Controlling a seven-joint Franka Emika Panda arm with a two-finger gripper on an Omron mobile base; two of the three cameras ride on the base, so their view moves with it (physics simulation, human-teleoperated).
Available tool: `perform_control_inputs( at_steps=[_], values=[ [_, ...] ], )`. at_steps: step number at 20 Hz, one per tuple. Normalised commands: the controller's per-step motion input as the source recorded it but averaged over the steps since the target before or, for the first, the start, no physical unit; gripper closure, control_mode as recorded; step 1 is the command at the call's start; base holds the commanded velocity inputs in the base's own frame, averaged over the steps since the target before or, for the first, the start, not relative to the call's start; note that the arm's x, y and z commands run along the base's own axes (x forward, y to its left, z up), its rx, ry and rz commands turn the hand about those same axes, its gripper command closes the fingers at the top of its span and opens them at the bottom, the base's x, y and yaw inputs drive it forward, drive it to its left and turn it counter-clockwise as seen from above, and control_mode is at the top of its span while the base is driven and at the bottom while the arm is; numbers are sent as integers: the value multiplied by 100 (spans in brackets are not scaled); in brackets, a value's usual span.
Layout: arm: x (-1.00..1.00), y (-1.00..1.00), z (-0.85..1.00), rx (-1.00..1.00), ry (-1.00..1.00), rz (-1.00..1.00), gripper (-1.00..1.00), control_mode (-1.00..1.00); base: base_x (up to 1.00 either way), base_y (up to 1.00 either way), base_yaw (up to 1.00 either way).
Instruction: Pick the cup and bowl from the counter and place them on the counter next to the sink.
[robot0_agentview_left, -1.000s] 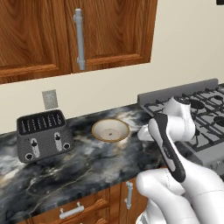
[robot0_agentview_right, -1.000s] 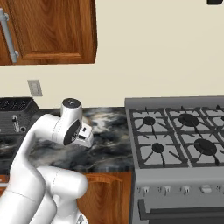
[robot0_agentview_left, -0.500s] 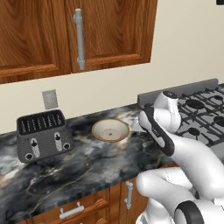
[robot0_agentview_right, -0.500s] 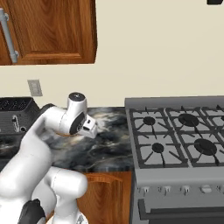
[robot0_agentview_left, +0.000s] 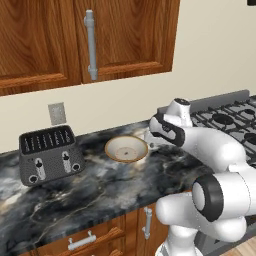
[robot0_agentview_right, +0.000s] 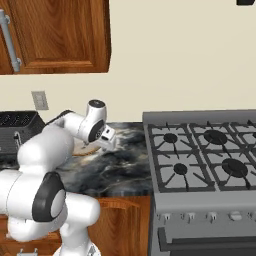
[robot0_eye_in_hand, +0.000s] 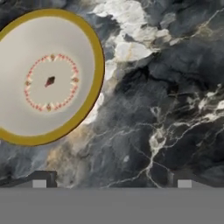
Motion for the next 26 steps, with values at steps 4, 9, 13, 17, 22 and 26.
perform_control_inputs(
  at_steps=[4, 9, 13, 17, 22, 26],
  values=[
    [46, 3, -47, 0, 1, 0, -100, -100, 0, 0, 0],
    [10, 1, -27, 1, 0, 0, -100, -100, 0, 0, 0],
    [0, 5, 0, 0, 0, 0, -100, -100, 0, 0, 0],
    [0, 36, -1, 0, 0, 0, -100, -100, 0, 0, 0],
    [6, 42, -10, 0, 0, 0, -100, -100, 0, 0, 0],
    [22, 18, -16, 0, 0, 0, -100, -100, 0, 0, 0]
  ],
)
